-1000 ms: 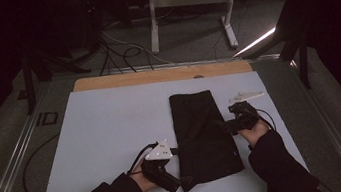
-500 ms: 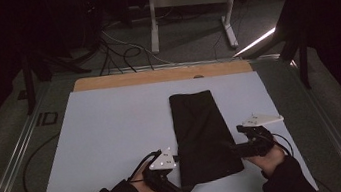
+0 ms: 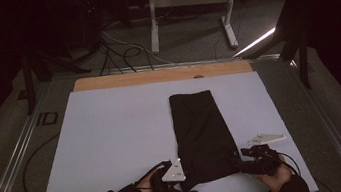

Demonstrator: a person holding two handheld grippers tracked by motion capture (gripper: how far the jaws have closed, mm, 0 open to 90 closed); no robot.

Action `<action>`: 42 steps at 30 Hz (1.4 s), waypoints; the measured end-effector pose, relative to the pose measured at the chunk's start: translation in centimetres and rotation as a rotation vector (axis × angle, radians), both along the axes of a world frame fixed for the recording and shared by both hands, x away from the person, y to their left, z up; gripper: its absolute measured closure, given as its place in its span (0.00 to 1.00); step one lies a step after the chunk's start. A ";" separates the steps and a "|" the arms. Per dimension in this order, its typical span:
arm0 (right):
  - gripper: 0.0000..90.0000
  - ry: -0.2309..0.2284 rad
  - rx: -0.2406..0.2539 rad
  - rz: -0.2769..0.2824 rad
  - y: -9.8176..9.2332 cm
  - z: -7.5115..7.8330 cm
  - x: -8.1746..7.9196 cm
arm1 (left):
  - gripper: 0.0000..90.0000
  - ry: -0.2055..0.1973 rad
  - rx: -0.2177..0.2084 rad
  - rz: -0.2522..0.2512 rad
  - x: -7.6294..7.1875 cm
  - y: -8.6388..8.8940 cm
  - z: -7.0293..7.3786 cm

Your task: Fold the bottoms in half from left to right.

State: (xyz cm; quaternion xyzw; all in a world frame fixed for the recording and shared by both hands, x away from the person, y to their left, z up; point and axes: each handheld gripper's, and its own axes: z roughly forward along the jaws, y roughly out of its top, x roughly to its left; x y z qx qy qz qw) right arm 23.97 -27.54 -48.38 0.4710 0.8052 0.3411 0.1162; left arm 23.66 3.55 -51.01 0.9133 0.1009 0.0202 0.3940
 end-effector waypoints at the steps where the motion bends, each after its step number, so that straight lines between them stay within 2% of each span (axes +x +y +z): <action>1: 0.53 0.007 -0.003 0.000 0.1 -0.1 0.0 | 0.43 -0.010 0.005 -0.007 0.0 -0.1 -0.1; 3: 0.60 0.023 -0.050 -0.005 0.4 -0.4 0.1 | 0.47 -0.021 0.019 -0.005 0.0 -0.2 -0.2; 5: 0.60 0.039 -0.055 -0.007 0.4 -0.6 0.2 | 0.51 -0.021 0.019 -0.005 0.0 -0.2 -0.2; 6: 0.72 0.049 -0.056 0.005 0.5 -0.7 0.2 | 0.60 -0.048 0.038 -0.005 0.1 -0.1 -0.3; 7: 0.77 0.048 -0.065 0.001 0.5 -0.7 0.2 | 0.63 -0.048 0.035 0.003 0.1 0.0 -0.3; 8: 0.82 0.048 -0.058 0.009 0.4 -0.6 0.3 | 0.67 -0.065 0.045 0.002 0.2 0.0 -0.3; 10: 0.84 0.052 -0.048 0.023 0.3 -0.6 0.3 | 0.79 -0.076 0.045 0.005 0.2 0.1 -0.3; 11: 0.84 0.058 -0.042 0.023 0.2 -0.5 0.3 | 0.79 -0.076 0.045 0.005 0.2 0.1 -0.3; 12: 0.97 0.062 -0.029 0.021 0.0 -0.4 0.3 | 0.89 -0.079 0.038 0.000 0.3 0.2 0.0; 14: 0.98 0.055 -0.026 0.008 0.0 -0.1 0.3 | 0.96 -0.078 0.047 -0.007 0.4 0.3 0.1; 19: 0.99 0.032 -0.018 -0.004 -0.1 0.5 0.0 | 0.98 -0.076 0.047 -0.008 0.7 0.9 0.7; 20: 0.99 0.024 -0.006 -0.006 -0.1 0.8 -0.1 | 0.98 -0.086 0.045 0.003 0.8 1.3 1.1; 24: 0.99 0.034 0.009 -0.004 0.0 0.9 -0.3 | 0.98 -0.087 0.043 0.005 0.9 2.0 1.8; 27: 1.00 0.021 0.002 -0.007 0.1 1.1 -0.6 | 0.98 -0.093 0.041 0.005 0.7 2.3 2.2; 29: 1.00 0.014 0.012 -0.008 0.1 1.3 -0.8 | 0.98 -0.066 0.020 0.005 0.6 2.4 2.3; 33: 1.00 0.001 -0.038 -0.026 0.2 1.0 -0.9 | 0.98 -0.058 0.025 -0.022 0.0 1.6 1.8; 35: 1.00 0.008 -0.048 -0.038 0.0 0.9 -0.8 | 0.97 -0.050 0.026 -0.026 -0.1 1.4 1.6; 38: 1.00 0.044 -0.065 -0.071 -0.5 0.3 -0.5 | 0.97 -0.047 0.029 -0.034 -0.1 0.7 1.1; 42: 1.00 0.025 -0.094 -0.085 -0.4 0.4 -0.6 | 0.97 -0.027 0.021 -0.031 0.1 0.6 0.9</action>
